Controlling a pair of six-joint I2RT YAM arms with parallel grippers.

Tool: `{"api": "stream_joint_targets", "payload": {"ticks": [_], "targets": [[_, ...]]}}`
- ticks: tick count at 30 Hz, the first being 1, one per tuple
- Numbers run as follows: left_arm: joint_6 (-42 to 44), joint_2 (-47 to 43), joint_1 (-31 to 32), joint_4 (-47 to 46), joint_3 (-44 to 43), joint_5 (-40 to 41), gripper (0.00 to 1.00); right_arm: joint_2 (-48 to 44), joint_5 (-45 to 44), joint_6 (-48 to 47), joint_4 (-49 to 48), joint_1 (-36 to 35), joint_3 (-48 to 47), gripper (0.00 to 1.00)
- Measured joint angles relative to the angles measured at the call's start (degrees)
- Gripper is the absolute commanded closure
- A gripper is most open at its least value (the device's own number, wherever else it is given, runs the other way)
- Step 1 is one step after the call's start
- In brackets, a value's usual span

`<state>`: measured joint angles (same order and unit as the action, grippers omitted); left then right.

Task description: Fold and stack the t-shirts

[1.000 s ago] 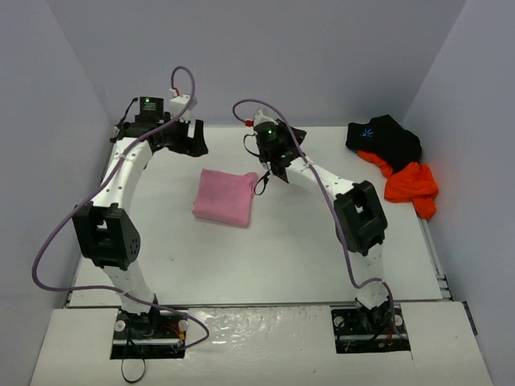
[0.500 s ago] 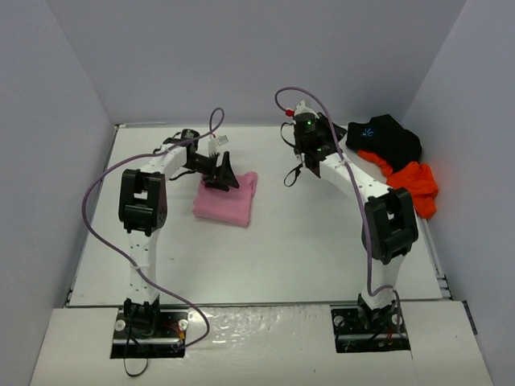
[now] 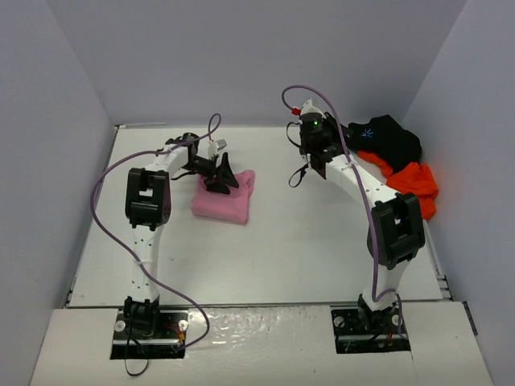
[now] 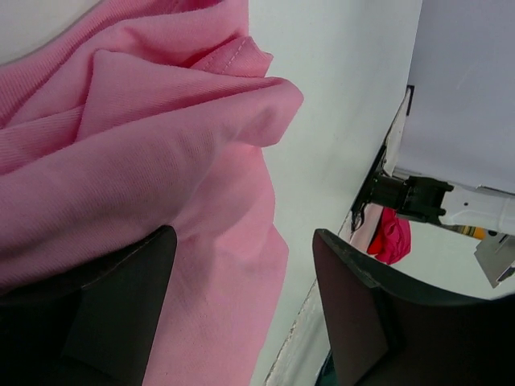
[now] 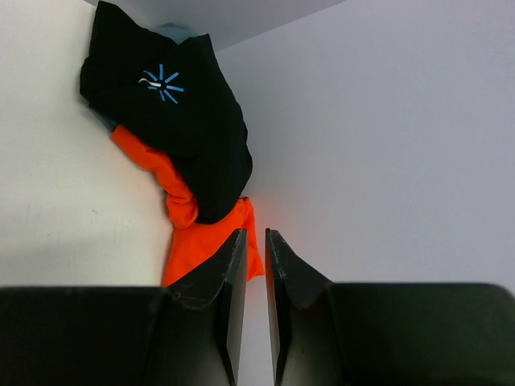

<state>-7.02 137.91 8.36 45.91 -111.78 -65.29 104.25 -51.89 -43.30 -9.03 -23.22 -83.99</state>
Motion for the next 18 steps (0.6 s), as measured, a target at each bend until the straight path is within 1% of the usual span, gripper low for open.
{"api": "stream_joint_targets", "payload": {"ticks": [1,2,3,4,7,9,11,14,18], "targets": [[-0.5,0.5,-0.6,0.4,-1.0,0.4,0.46,0.0,0.0,0.0,0.0,0.0,0.0,0.87],[-0.9,0.9,-1.3,0.9,-1.8,1.5,0.58,0.0,0.0,0.1,0.0,0.0,0.0,0.87],[-1.1,1.3,-2.3,1.2,-2.5,3.3,0.93,0.0,0.0,0.2,0.0,0.0,0.0,0.87],[-1.3,1.4,-3.3,1.5,-3.0,4.6,1.00,0.0,0.1,0.2,0.1,0.0,0.0,0.87],[-0.7,1.7,-6.7,2.3,-4.5,13.3,1.00,0.0,0.1,0.3,0.3,0.0,0.0,0.87],[-0.6,1.9,-9.1,3.7,-5.8,16.6,1.00,0.0,0.1,0.4,0.4,0.0,0.0,0.87],[0.1,1.9,-10.7,5.5,-8.4,22.4,1.00,0.0,0.1,0.5,0.6,-0.1,0.0,0.87],[2.0,1.9,-11.9,6.6,-11.8,31.6,1.00,0.0,0.1,0.8,0.9,-0.4,0.0,0.87],[4.9,1.7,-11.7,6.6,-14.0,43.1,1.00,0.0,0.1,1.1,1.2,-1.0,-0.1,0.87]]}}
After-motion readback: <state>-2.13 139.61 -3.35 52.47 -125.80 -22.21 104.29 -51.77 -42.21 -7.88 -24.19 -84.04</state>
